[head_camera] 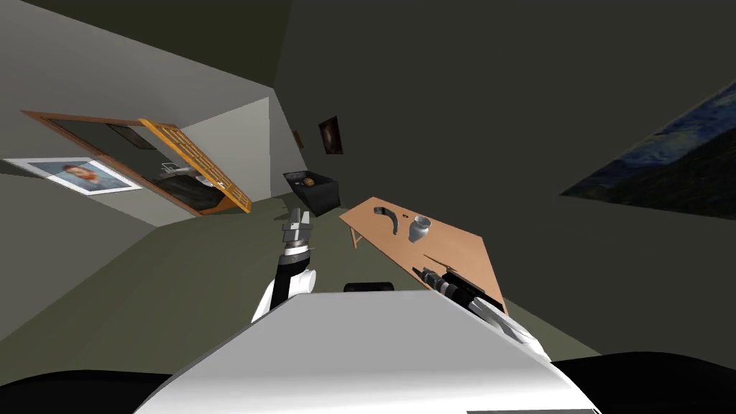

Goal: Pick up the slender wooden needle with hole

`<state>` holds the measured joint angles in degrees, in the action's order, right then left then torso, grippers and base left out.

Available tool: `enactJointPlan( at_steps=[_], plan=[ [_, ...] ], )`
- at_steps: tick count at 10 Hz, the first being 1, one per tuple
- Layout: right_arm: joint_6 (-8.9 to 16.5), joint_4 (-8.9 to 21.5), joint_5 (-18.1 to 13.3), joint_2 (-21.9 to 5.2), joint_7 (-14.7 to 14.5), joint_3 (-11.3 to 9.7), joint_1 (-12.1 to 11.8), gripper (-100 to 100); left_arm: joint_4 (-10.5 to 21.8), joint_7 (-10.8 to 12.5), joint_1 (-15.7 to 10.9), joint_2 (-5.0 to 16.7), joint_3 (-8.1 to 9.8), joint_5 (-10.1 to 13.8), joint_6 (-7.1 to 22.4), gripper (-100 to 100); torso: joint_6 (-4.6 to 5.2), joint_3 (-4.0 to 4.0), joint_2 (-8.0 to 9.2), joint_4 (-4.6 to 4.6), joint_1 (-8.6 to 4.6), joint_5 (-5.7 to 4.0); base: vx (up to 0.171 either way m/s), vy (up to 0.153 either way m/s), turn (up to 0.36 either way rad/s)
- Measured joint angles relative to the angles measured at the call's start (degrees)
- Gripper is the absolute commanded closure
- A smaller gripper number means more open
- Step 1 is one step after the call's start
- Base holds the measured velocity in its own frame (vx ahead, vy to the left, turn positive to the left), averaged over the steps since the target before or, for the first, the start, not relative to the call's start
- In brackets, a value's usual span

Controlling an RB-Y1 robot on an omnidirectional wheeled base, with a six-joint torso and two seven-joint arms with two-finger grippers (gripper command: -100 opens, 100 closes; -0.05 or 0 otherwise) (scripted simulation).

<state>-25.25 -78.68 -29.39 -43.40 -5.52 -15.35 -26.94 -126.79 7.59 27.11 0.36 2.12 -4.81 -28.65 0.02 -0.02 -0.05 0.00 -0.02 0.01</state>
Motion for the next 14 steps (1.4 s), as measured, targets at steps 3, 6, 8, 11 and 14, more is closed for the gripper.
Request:
enactJointPlan(
  at_steps=[3, 6, 8, 11, 14],
  plan=[
    [0.4, 3.6, -0.9, -2.8, -0.3, -1.7, 0.8, -100, 0.0, 0.0, 0.0, 0.0, 0.0, 0.0, 0.0, 0, -0.01, 0.0, -0.01, 0.0, 0.02, 0.0, -0.001, 0.003, 0.152],
    [-0.7, 10.0, -1.8, -5.4, -1.9, -3.1, 1.4, -100, 0.0, 0.0, 0.0, 0.0, 0.01, 0.0, 0.0, 0, 0.07, -0.01, -0.01, 0.0, -0.01, -0.01, 0.0, 0.006, 0.262],
    [0.9, 12.9, -3.1, -8.1, -3.3, -5.0, 0.4, -100, 0.0, 0.0, 0.0, 0.0, 0.01, 0.0, 0.0, 0, 0.04, -0.02, -0.04, -0.01, 0.01, 0.0, 0.007, 0.003, 0.274],
    [0.8, 17.5, -3.8, -11.1, -3.9, -6.5, 1.2, -100, 0.0, 0.0, 0.0, 0.0, 0.01, 0.0, 0.0, 0, 0.02, -0.02, -0.04, 0.0, 0.01, 0.0, 0.005, 0.004, 0.2],
    [1.7, 22.2, -4.8, -14.7, -5.3, -8.8, 0.9, -100, 0.0, 0.0, 0.0, 0.0, 0.01, 0.0, 0.0, 0, 0.04, -0.04, -0.08, -0.01, -0.01, -0.01, 0.013, -0.004, 0.213]
  ],
)
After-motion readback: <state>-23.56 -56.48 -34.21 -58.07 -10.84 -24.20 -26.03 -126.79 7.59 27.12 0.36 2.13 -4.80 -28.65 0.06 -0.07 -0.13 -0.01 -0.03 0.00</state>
